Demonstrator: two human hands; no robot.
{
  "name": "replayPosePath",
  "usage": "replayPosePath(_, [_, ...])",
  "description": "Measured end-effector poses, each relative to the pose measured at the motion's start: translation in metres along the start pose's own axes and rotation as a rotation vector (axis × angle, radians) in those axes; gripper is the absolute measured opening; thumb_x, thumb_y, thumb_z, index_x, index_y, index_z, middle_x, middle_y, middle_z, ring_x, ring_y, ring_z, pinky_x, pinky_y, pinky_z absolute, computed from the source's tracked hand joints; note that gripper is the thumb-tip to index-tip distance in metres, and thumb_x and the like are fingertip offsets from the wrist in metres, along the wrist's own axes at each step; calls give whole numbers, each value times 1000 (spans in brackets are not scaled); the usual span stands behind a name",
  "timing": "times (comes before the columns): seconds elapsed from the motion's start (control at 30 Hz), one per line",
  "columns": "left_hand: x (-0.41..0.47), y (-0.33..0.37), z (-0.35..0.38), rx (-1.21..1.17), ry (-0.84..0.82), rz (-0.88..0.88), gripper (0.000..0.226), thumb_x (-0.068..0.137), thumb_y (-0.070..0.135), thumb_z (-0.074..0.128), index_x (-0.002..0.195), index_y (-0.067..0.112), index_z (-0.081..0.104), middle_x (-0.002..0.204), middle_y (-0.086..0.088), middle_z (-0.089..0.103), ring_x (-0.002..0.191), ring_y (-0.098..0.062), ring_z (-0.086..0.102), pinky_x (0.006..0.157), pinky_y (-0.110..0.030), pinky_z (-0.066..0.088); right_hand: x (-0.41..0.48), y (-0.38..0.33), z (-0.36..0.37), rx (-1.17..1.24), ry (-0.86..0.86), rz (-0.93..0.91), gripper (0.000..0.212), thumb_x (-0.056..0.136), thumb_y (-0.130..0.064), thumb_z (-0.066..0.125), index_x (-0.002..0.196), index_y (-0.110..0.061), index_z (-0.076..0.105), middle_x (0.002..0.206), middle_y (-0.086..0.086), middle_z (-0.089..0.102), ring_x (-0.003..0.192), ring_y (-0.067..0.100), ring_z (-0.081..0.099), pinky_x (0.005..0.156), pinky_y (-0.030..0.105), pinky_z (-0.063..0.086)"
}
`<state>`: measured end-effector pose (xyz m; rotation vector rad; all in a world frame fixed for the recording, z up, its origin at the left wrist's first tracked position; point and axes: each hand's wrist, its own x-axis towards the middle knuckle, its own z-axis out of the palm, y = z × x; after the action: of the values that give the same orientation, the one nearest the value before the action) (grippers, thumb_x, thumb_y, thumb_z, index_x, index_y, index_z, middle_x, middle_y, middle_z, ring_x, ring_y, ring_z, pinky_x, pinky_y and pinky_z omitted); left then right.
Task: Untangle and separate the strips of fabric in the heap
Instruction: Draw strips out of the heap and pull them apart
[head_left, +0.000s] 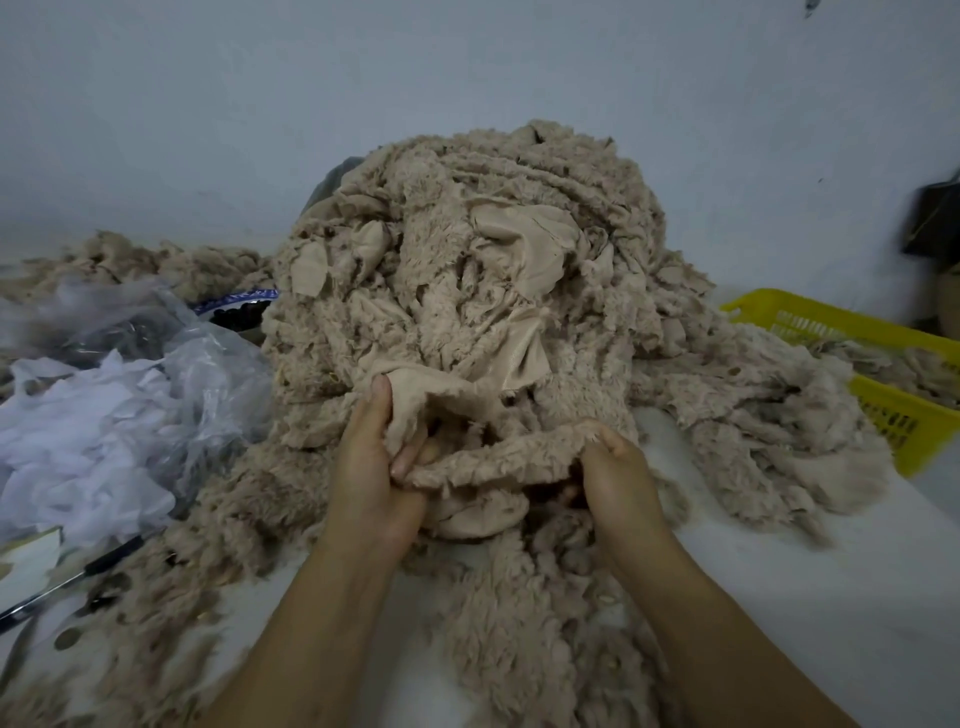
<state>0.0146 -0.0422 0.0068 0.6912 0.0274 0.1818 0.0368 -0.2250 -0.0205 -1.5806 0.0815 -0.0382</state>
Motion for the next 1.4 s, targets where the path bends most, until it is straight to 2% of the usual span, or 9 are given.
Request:
replayPosePath(0.1, [-1, 4, -6, 30, -48, -43, 24, 92, 35, 58, 88, 12, 57, 43, 4, 46, 26, -6, 25, 33, -16, 29, -7, 3, -3, -155, -302, -145, 32, 96, -29, 46, 79, -32, 73, 82, -11, 73, 90, 12, 68, 80, 24, 53])
replayPosePath(0.23, [-8, 6, -2, -10, -144, -136, 30, 91, 34, 61, 73, 12, 71, 43, 3, 54, 28, -7, 45, 33, -17, 41, -22, 6, 1, -302, -537, -184, 68, 77, -87, 36, 82, -30, 72, 85, -12, 72, 87, 1, 66, 83, 19, 45])
replayPosePath(0.43, [-18, -1, 6, 78, -189, -279, 31, 81, 33, 73, 92, 4, 80, 88, -16, 75, 80, -25, 75, 69, -35, 61, -21, -2, 11, -441, -21, -547, 17, 90, -41, 63, 96, -44, 48, 101, -18, 44, 77, -1, 53, 63, 14, 42])
replayPosePath(0.57, [-20, -7, 7, 94, -253, -304, 38, 76, 32, 74, 101, 4, 77, 93, -16, 74, 84, -24, 73, 74, -34, 61, -20, 2, 15, -474, -201, -513, 28, 93, -37, 61, 118, -28, 53, 111, -11, 54, 89, 0, 55, 73, 19, 49])
replayPosePath(0.7, [-14, -4, 2, 14, -208, -281, 42, 90, 34, 61, 119, 5, 70, 110, -20, 71, 99, -30, 71, 81, -41, 60, -14, 7, 11, -514, -142, -459, 22, 98, -26, 53, 79, -16, 54, 69, 4, 54, 60, 8, 48, 53, 23, 35])
replayPosePath(0.83, [-6, 1, 0, -133, -73, -241, 39, 85, 34, 57, 102, 3, 75, 90, -14, 74, 61, -16, 69, 50, -21, 56, -8, -3, 6, -564, 32, -502, 29, 98, -23, 50, 71, -25, 39, 63, -8, 40, 55, 5, 38, 51, 18, 30])
replayPosePath(0.97, [-3, -3, 1, -232, 1, -238, 37, 100, 29, 43, 83, 4, 65, 54, 1, 60, 35, -5, 47, 40, -15, 46, -7, -5, 4, -625, 123, -480, 31, 96, -25, 48, 69, -23, 32, 62, -4, 35, 56, 8, 33, 50, 22, 23])
replayPosePath(1.13, [-2, -8, 5, -216, -141, -321, 72, 107, 40, 16, 45, 18, 44, 43, 5, 34, 38, -6, 34, 40, -17, 36, -8, -5, 12, -571, 133, -400, 38, 98, -24, 48, 67, -23, 27, 60, -2, 34, 53, 11, 30, 50, 31, 23])
replayPosePath(1.4, [0, 17, -7, -126, -5, -103, 55, 96, 23, 39, 45, 19, 57, 44, 3, 50, 46, -13, 56, 54, -23, 56, 8, -7, -26, -350, 269, -215, 37, 103, -25, 41, 67, -19, 38, 60, -4, 35, 48, 0, 36, 43, 17, 24])
